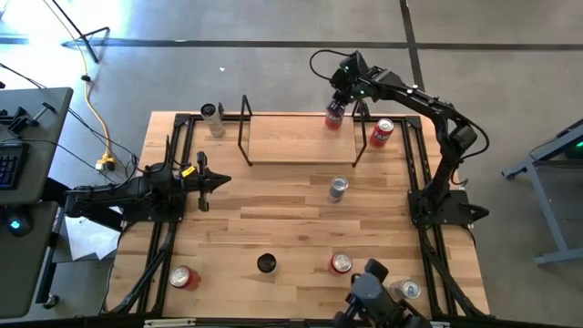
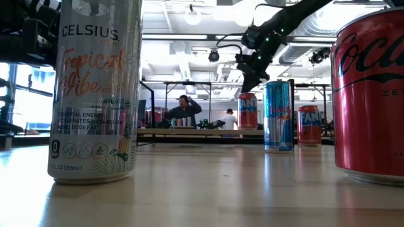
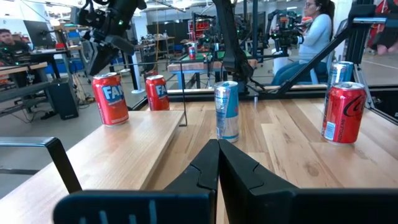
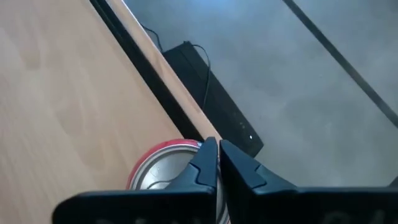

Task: Place canned beverage on shelf
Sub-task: Put the bottom red soda can on the shelf, then put the top blue soda can on the shelf

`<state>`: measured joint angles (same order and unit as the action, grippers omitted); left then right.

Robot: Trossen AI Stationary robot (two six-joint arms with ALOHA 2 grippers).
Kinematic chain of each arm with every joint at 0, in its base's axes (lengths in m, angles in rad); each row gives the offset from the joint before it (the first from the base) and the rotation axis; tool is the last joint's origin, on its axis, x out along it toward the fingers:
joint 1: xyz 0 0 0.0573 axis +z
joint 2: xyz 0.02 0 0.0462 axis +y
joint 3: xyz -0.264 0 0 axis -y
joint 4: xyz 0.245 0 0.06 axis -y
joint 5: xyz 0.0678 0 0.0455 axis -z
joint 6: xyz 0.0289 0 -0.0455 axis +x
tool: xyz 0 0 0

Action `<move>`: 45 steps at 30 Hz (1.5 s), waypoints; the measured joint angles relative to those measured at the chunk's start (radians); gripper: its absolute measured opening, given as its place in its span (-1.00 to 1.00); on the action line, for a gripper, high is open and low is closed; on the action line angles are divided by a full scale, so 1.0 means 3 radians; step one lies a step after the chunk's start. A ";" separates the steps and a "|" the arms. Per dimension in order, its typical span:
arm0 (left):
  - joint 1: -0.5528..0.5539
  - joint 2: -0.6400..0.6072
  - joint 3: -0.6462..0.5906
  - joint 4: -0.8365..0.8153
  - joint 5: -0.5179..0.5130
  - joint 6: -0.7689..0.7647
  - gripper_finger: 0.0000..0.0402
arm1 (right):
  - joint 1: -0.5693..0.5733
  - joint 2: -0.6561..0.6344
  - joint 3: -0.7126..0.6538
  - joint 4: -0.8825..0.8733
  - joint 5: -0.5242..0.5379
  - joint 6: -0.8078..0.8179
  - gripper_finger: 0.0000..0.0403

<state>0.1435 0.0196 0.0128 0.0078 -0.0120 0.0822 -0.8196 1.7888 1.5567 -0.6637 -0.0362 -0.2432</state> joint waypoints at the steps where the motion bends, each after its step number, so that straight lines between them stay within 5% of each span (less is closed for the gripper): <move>1: 0.0000 0.0000 0.0000 0.0001 0.0000 0.0000 -1.00 | 0.0000 -0.0004 0.0003 -0.0045 0.0000 0.0000 -0.98; 19: 0.0001 0.0000 0.0000 0.0001 0.0000 0.0000 -1.00 | 0.0027 -0.0055 -0.0002 -0.0145 -0.0091 -0.0084 -1.00; 32: -0.0001 -0.0001 0.0000 0.0001 0.0000 -0.0001 -1.00 | 0.0494 -0.0664 -0.0059 -0.0250 -0.0134 -0.0198 -1.00; 45: -0.0001 0.0000 0.0000 0.0001 0.0000 -0.0001 -1.00 | 0.1638 -0.2108 -0.2157 0.1257 -0.0317 0.0331 -1.00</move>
<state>0.1432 0.0196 0.0128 0.0082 -0.0120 0.0819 -0.3281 1.1563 0.9096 -0.2865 -0.1312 -0.1440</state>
